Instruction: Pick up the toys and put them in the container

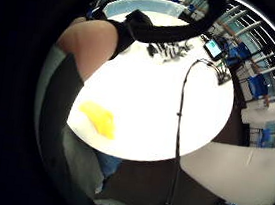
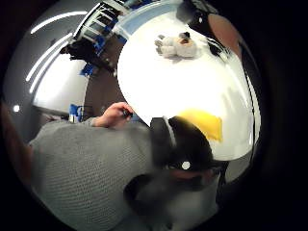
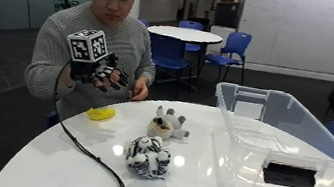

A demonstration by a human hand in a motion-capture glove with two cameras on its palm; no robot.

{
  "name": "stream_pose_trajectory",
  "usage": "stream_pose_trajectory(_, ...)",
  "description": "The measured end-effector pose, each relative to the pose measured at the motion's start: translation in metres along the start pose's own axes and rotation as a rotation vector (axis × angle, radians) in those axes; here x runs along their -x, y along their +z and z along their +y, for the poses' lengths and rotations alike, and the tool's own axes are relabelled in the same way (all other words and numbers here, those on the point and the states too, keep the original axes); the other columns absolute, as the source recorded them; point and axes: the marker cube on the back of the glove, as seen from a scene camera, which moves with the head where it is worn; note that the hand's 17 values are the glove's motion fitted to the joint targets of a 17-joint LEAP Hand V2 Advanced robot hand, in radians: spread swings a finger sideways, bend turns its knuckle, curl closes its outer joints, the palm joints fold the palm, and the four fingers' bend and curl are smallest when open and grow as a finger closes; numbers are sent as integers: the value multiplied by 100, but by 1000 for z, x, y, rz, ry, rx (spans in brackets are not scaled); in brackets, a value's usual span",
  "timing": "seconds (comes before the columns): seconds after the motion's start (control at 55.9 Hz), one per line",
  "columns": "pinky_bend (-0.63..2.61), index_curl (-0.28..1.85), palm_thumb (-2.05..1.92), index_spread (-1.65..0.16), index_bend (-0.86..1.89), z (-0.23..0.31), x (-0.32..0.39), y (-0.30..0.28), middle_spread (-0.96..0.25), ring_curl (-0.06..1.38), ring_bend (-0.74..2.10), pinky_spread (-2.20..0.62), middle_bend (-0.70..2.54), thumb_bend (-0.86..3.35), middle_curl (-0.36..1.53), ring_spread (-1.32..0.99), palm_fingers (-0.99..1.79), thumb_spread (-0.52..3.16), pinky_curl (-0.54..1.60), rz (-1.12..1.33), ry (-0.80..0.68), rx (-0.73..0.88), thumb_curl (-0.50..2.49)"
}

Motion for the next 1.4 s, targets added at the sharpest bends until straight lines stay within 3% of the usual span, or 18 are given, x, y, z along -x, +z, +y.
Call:
stream_pose_trajectory(0.215,62,27,3,-38,15,0,-3,26,-27,20,55,3,26,0,30,-30,27,147,30,-24,25,43,22)
stream_pose_trajectory(0.394,51,29,12,-39,18,27,-8,81,-31,21,58,2,48,3,38,-34,40,148,27,109,78,165,26)
stream_pose_trajectory(0.716,35,37,44,-41,26,36,-10,107,-34,25,72,-3,78,15,51,-49,71,147,25,139,123,62,38)
stream_pose_trajectory(0.823,34,40,47,-41,27,23,-13,75,-34,27,75,-5,79,15,53,-51,72,144,26,101,82,63,41)
stream_pose_trajectory(1.02,35,44,50,-42,27,-45,-33,-86,-35,29,77,-7,81,13,55,-53,71,138,27,107,-11,-110,45)
stream_pose_trajectory(1.109,35,46,51,-42,27,-69,-33,-134,-35,30,78,-8,82,11,56,-54,71,137,28,118,-42,-168,47)
stream_pose_trajectory(1.234,35,49,52,-42,28,-104,-24,-152,-34,31,78,-8,83,10,58,-54,70,134,29,114,-81,-164,49)
stream_pose_trajectory(1.395,37,52,53,-42,28,-196,9,-134,-34,31,79,-8,83,8,59,-55,69,133,30,-147,-203,-19,51)
